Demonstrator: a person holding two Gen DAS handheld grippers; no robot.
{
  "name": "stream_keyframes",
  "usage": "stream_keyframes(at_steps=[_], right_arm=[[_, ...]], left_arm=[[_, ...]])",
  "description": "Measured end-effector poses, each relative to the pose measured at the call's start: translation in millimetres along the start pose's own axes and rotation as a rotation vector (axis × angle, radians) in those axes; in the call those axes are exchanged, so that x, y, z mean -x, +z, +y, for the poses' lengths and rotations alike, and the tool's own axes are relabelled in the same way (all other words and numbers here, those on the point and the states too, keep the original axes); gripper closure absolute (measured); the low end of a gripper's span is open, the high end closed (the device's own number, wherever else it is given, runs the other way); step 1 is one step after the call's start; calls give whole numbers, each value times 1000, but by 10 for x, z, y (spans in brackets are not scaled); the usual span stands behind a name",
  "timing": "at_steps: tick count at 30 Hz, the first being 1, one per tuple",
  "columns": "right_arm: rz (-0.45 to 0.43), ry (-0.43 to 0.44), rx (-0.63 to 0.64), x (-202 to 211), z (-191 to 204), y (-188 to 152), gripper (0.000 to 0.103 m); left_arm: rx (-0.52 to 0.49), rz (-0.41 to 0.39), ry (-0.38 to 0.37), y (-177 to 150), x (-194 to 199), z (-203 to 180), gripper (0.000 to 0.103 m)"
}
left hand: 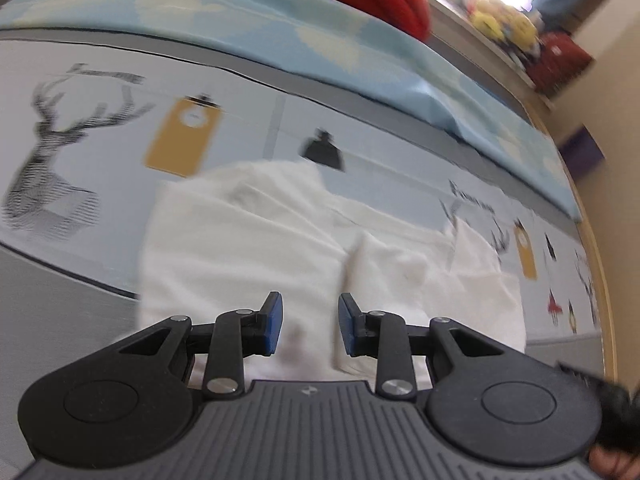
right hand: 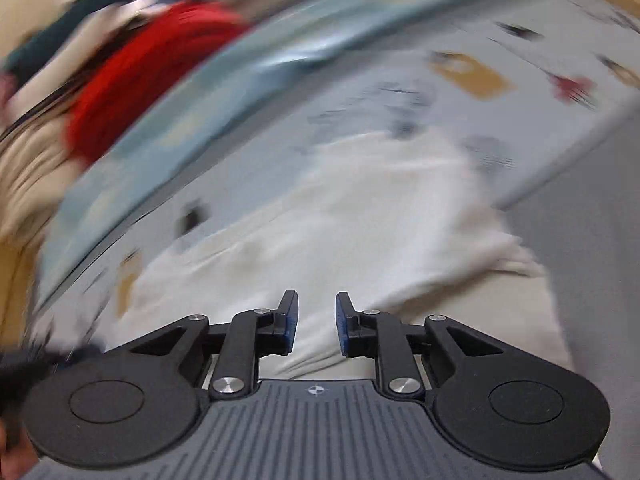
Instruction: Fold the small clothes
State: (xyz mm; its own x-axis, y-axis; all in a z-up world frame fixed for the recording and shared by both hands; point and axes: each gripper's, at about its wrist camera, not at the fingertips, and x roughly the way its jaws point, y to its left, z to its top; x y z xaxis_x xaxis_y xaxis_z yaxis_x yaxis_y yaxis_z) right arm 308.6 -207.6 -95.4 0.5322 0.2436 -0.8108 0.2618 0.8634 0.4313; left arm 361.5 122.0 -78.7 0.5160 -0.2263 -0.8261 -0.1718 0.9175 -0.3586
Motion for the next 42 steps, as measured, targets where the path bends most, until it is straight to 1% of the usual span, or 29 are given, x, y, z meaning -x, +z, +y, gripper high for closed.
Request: stream_keyframes(at_steps=[1, 3, 4, 6, 7, 11, 14, 18, 19, 21, 22, 23, 24, 25, 27, 29, 31, 32, 33, 35, 36, 38, 40, 42], right_arm=[[26, -13, -58, -52, -103, 8, 79], [92, 5, -164, -182, -279, 61, 79], [109, 14, -202, -216, -373, 103, 79], [108, -10, -242, -275, -493, 202, 79], [107, -32, -263, -291, -560, 228, 79], [145, -23, -362, -411, -742, 235, 79], [172, -31, -406, -475, -803, 243, 79], [189, -32, -431, -524, -807, 230, 79], [192, -33, -433, -506, -831, 228, 79], [196, -32, -435, -511, -828, 238, 79], [198, -33, -436, -514, -824, 237, 79], [200, -34, -438, -517, -819, 236, 79], [201, -35, -439, -532, -827, 252, 79], [201, -35, -441, -528, -828, 251, 79], [202, -38, -443, -526, -830, 249, 79], [204, -40, -449, -522, -826, 238, 79], [206, -40, -456, -538, -836, 234, 79], [205, -42, -458, -539, -838, 229, 79], [203, -44, -456, -540, -835, 225, 79], [197, -49, -447, -537, -822, 215, 79], [193, -54, -444, -529, -817, 209, 79], [179, -66, -428, -476, -773, 197, 79], [159, -59, -384, -399, -669, 197, 79], [133, -46, -329, -316, -547, 204, 79]], left_arm=[[-19, 4, -12, -34, -58, -69, 69], [-59, 13, -37, -91, -177, -218, 69], [-78, 17, -47, -115, -229, -291, 68], [-118, 20, -73, -180, -344, -440, 57], [-136, 28, -76, -213, -406, -513, 50], [-219, 50, -70, -336, -630, -753, 36], [-255, 80, -52, -405, -791, -831, 34], [-284, 115, 5, -473, -998, -861, 34], [-300, 115, 15, -489, -1021, -875, 35], [-316, 112, 32, -499, -1033, -881, 40], [-314, 106, 47, -495, -1025, -868, 59], [-312, 104, 68, -477, -1008, -838, 90], [-295, 102, 79, -437, -965, -776, 101], [-257, 89, 80, -387, -909, -705, 103], [-159, 29, 97, -260, -705, -532, 103], [-86, -20, 104, -152, -494, -367, 103], [-31, -55, 103, -91, -346, -205, 103], [-21, -60, 85, -76, -325, -152, 101], [-31, -47, 66, -71, -332, -169, 101], [-93, -11, 31, -86, -412, -268, 95], [-121, -14, 26, -125, -430, -345, 93], [-181, -17, 8, -196, -475, -501, 80], [-223, -21, -16, -309, -528, -667, 76], [-240, -24, -23, -371, -584, -752, 73]])
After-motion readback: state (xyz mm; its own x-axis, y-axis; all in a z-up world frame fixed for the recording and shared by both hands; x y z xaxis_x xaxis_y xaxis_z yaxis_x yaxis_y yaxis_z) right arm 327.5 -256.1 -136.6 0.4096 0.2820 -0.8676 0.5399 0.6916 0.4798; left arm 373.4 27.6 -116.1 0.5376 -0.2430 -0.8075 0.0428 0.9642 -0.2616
